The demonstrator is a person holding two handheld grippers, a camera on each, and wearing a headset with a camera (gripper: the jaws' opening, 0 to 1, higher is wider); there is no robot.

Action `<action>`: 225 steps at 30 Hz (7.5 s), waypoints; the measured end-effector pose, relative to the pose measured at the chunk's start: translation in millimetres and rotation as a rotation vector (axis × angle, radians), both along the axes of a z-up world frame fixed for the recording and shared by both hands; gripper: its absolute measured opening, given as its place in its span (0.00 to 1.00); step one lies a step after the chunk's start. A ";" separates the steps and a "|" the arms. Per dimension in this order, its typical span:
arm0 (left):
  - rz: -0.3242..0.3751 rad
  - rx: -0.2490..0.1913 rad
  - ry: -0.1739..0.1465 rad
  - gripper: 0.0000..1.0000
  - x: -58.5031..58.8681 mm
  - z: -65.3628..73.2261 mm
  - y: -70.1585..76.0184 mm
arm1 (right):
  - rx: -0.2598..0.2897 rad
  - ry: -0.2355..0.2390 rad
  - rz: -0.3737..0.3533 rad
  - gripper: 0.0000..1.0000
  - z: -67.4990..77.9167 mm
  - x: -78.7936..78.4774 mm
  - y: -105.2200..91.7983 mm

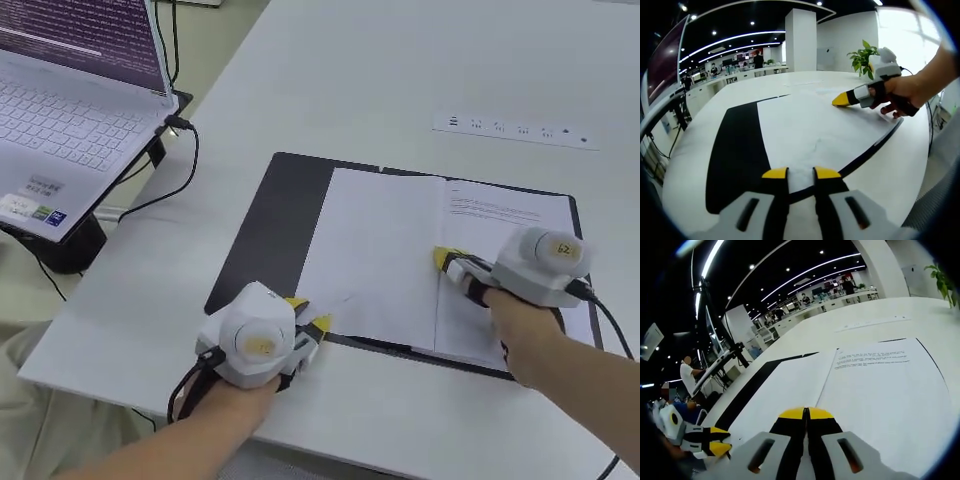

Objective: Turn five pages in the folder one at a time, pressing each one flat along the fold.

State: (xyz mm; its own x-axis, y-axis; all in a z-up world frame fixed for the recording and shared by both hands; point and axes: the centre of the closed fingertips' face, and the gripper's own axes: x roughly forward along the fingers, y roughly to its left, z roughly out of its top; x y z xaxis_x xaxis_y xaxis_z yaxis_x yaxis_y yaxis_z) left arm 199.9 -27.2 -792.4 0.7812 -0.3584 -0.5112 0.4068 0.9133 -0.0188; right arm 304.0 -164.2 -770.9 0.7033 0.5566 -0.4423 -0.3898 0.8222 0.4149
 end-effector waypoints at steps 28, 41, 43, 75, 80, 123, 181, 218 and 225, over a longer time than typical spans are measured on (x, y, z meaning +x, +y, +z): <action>-0.001 0.003 -0.004 0.18 -1.2 2.5 0.5 | 0.008 0.015 0.099 0.00 -8.6 -83.7 -0.8; 0.000 0.004 -0.005 0.18 -1.7 4.1 0.1 | 0.007 0.046 0.162 0.00 -9.7 -124.3 -0.2; 0.000 0.005 -0.005 0.18 -1.8 4.3 -0.1 | 0.017 0.057 0.164 0.00 -10.3 -128.7 -0.9; -0.014 -0.022 0.138 0.41 -9.9 9.9 -15.4 | 0.145 -0.034 0.037 0.00 77.7 -144.1 -38.2; -0.027 -0.034 0.149 0.49 -16.8 24.0 -14.9 | 0.099 -0.037 0.011 0.09 81.0 -143.1 -54.0; -0.018 -0.073 0.019 0.99 -75.1 140.6 -2.4 | -0.288 -0.113 -0.042 0.93 105.3 -170.5 -134.0; -0.375 -0.005 0.059 0.76 -8.4 67.4 -200.8 | -0.189 -0.214 -0.030 0.93 110.7 -187.5 -141.5; -0.341 0.024 0.027 0.58 16.3 12.5 -267.3 | -0.152 -0.189 -0.078 0.88 98.7 -191.6 -151.0; -0.323 -0.007 0.004 0.49 20.1 13.6 -260.4 | -0.153 -0.184 -0.073 0.87 96.9 -190.4 -150.3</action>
State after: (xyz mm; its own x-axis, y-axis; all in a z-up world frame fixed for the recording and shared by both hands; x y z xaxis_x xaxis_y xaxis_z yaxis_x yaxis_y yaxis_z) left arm 220.0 -287.6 -778.8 0.6241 -0.5911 -0.5109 0.6756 0.7368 -0.0272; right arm 113.7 -314.5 -673.9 0.8156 0.4374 -0.3787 -0.3841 0.8989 0.2110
